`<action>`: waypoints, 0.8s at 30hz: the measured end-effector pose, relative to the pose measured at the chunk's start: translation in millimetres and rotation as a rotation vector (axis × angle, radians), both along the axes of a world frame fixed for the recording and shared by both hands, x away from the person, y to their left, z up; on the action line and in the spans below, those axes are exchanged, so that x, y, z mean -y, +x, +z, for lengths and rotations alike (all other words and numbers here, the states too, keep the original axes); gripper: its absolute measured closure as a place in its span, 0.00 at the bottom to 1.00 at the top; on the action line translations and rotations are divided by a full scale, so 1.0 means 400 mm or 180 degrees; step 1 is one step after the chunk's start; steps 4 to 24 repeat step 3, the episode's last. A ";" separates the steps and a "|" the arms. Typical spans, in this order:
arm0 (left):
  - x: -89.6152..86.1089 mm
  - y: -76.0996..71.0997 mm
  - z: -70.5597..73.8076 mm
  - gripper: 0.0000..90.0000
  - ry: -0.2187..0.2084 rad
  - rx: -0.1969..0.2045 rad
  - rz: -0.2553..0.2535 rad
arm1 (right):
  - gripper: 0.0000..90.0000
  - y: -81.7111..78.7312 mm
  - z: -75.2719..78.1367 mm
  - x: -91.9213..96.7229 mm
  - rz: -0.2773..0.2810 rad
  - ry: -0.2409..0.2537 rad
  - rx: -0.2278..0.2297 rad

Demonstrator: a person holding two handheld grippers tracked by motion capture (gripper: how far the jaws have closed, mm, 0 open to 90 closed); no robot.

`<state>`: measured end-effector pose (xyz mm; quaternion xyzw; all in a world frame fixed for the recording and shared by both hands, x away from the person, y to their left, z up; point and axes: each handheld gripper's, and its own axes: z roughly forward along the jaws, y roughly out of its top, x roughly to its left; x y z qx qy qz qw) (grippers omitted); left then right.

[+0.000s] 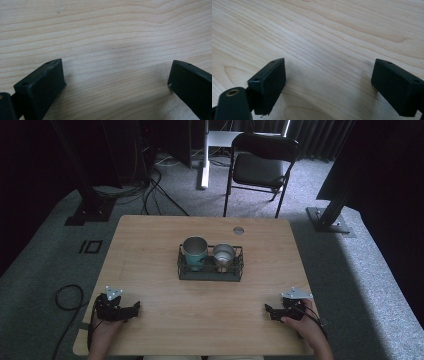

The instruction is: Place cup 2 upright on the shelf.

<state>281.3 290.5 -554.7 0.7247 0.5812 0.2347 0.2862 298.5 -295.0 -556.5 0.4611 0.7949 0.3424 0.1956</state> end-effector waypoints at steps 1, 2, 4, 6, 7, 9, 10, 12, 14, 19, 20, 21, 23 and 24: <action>0.000 0.000 0.000 0.02 0.0000 -0.0001 0.0000 | 0.13 0.000 0.000 0.000 0.0000 0.0000 0.0000; 0.000 0.000 0.000 0.02 0.0000 -0.0001 0.0000 | 0.13 0.000 0.000 0.000 0.0000 0.0000 0.0000; 0.000 0.000 0.000 0.02 0.0001 -0.0001 0.0000 | 0.13 0.000 0.000 0.000 -0.0001 0.0001 -0.0001; 0.000 0.000 0.000 0.02 0.0001 -0.0001 0.0000 | 0.13 0.000 0.000 0.000 -0.0001 0.0001 -0.0001; 0.000 0.000 0.000 0.02 0.0001 -0.0001 0.0000 | 0.13 0.000 0.000 0.000 -0.0001 0.0001 -0.0001; 0.000 0.000 0.000 0.02 0.0001 -0.0001 0.0000 | 0.13 0.000 0.000 0.000 -0.0001 0.0001 -0.0001; 0.000 0.000 0.000 0.02 0.0001 -0.0001 0.0000 | 0.13 0.000 0.000 0.000 -0.0001 0.0001 -0.0001; 0.000 0.000 0.000 0.02 0.0001 -0.0001 0.0000 | 0.13 0.000 0.000 0.000 -0.0001 0.0001 -0.0001; 0.000 0.000 0.000 0.02 0.0001 -0.0001 0.0000 | 0.13 0.000 0.000 0.000 -0.0001 0.0001 -0.0001; 0.000 0.000 0.000 0.02 0.0001 -0.0001 0.0000 | 0.13 0.000 0.000 0.000 -0.0001 0.0001 -0.0001; 0.000 0.000 0.000 0.02 0.0001 -0.0001 0.0000 | 0.13 0.000 0.000 0.000 -0.0001 0.0001 -0.0001; 0.000 0.000 0.000 0.02 0.0001 -0.0001 0.0000 | 0.13 0.000 0.000 0.000 -0.0001 0.0001 -0.0001; 0.000 0.000 0.000 0.02 0.0001 -0.0001 0.0000 | 0.13 0.000 0.000 0.000 -0.0001 0.0001 -0.0001; 0.000 0.000 0.000 0.02 0.0001 -0.0001 0.0000 | 0.13 0.000 0.000 0.000 -0.0001 0.0001 -0.0001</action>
